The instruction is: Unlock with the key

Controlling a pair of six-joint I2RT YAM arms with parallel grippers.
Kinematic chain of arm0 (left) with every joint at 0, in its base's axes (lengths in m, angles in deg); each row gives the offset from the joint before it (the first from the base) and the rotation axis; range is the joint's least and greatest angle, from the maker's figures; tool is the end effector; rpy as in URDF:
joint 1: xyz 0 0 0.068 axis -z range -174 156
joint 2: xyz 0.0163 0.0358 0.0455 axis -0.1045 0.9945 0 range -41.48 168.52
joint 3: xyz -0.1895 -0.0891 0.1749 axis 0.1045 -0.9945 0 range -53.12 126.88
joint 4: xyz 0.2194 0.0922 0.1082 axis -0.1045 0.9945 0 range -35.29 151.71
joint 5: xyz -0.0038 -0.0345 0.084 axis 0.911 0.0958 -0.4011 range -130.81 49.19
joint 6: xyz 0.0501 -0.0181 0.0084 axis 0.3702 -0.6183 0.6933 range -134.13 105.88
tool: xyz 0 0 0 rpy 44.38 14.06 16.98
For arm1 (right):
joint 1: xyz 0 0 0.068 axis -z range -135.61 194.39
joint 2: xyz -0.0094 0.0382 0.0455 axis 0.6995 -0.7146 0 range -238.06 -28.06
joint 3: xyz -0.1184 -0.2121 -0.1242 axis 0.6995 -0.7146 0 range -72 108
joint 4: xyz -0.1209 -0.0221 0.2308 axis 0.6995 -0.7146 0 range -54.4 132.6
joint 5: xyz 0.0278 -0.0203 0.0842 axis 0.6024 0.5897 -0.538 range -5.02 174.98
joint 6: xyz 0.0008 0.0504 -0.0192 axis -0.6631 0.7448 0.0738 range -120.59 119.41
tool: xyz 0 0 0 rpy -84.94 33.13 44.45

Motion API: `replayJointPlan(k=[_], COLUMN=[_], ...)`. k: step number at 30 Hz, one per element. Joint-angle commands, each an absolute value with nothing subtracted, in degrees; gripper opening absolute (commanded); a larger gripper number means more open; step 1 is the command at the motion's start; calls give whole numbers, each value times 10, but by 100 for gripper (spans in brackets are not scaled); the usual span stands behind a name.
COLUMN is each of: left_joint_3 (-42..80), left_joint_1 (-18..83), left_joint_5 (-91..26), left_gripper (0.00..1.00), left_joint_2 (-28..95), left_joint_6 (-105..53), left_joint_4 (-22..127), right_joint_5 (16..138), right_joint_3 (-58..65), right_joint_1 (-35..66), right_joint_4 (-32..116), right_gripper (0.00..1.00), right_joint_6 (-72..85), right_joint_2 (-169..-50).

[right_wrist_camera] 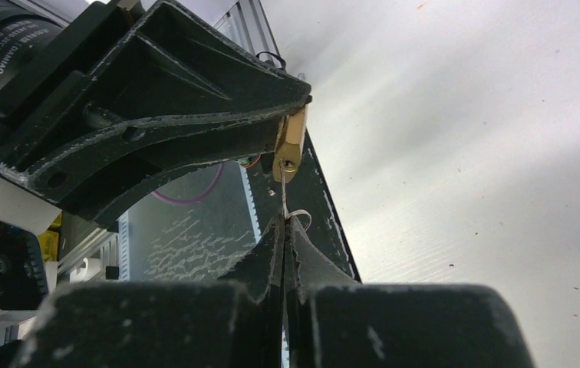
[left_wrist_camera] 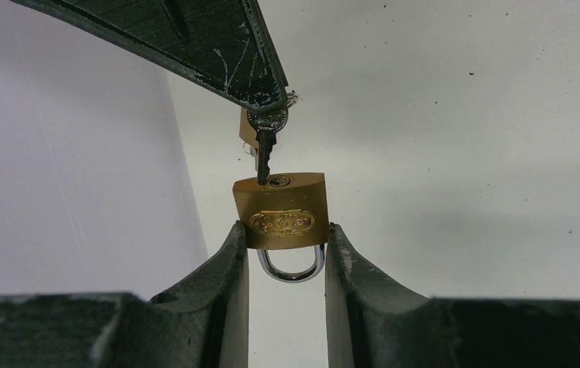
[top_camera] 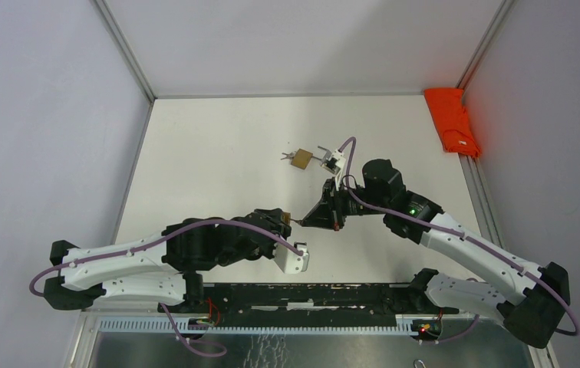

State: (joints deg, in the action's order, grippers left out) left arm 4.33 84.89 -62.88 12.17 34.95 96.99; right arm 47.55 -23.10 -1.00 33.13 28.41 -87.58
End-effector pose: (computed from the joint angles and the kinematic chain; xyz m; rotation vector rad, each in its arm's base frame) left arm 0.0492 -0.1815 0.3357 1.8683 1.1401 0.1402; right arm 0.1490 0.1818 0.3197 -0.7871 1.9968 1.4460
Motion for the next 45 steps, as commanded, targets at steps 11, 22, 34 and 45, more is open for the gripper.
replayJointPlan(k=[11,22,34,45], left_joint_3=[73,78,81,82], left_joint_1=[853,852,852,852], left_joint_5=[-628,-629,-628,-622], left_gripper=[2,2,2,2], left_joint_2=[122,120,118,117], left_joint_6=[332,332,330,322], left_joint_4=[955,964,967,969], right_joint_5=[485,488,491,489], right_joint_3=[-232,-234,-242,-239], right_joint_1=[-23,-23,-24,-24], right_joint_4=[345,343,347,354], right_gripper=[0,0,0,0], right_joint_6=[281,276,276,277], right_joint_2=[-853,-861,-860,-867])
